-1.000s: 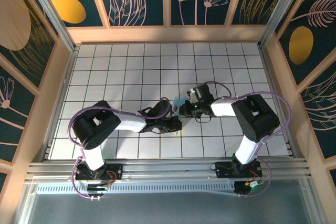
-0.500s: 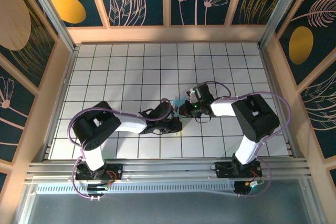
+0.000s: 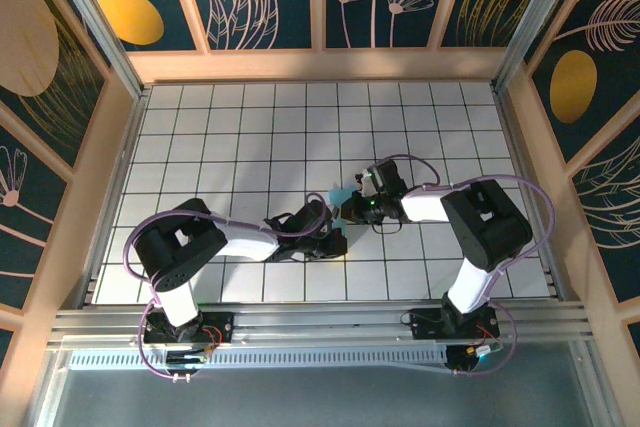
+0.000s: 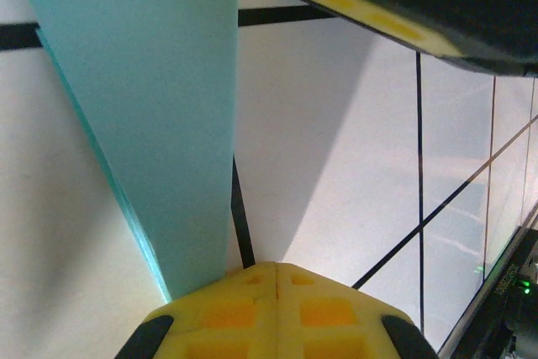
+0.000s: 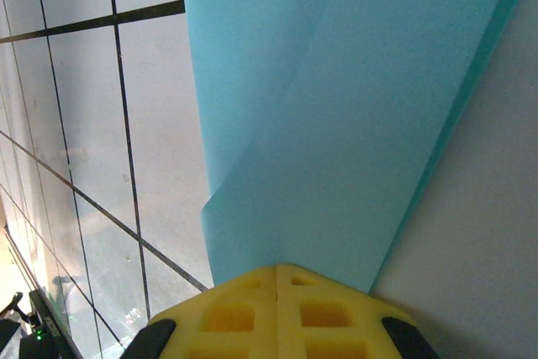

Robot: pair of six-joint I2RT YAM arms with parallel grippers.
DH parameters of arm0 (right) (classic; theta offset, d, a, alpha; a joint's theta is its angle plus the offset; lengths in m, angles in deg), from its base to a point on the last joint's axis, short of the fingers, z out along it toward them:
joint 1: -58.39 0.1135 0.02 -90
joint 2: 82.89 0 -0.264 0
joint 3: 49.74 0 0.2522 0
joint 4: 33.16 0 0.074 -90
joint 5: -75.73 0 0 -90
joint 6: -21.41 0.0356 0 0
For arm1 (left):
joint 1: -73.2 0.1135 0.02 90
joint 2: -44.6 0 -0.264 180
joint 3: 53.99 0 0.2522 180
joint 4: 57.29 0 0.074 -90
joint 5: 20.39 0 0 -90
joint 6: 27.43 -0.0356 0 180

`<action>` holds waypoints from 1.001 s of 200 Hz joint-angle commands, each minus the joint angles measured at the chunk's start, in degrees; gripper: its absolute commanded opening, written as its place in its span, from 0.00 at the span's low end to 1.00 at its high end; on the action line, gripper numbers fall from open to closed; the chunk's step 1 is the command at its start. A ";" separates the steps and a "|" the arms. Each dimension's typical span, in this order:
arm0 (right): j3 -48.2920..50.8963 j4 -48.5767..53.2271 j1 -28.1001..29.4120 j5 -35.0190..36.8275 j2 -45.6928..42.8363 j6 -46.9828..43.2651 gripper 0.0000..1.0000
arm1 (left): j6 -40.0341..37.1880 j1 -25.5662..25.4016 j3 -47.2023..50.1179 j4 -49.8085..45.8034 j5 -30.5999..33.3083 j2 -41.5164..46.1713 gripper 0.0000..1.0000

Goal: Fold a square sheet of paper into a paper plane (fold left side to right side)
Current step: Fold the wing for the fifth time at the center of the table.

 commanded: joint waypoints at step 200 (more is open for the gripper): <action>0.94 8.62 0.87 7.05 4.36 -1.00 0.00 | -1.56 2.49 -0.81 -6.82 -2.42 9.51 0.00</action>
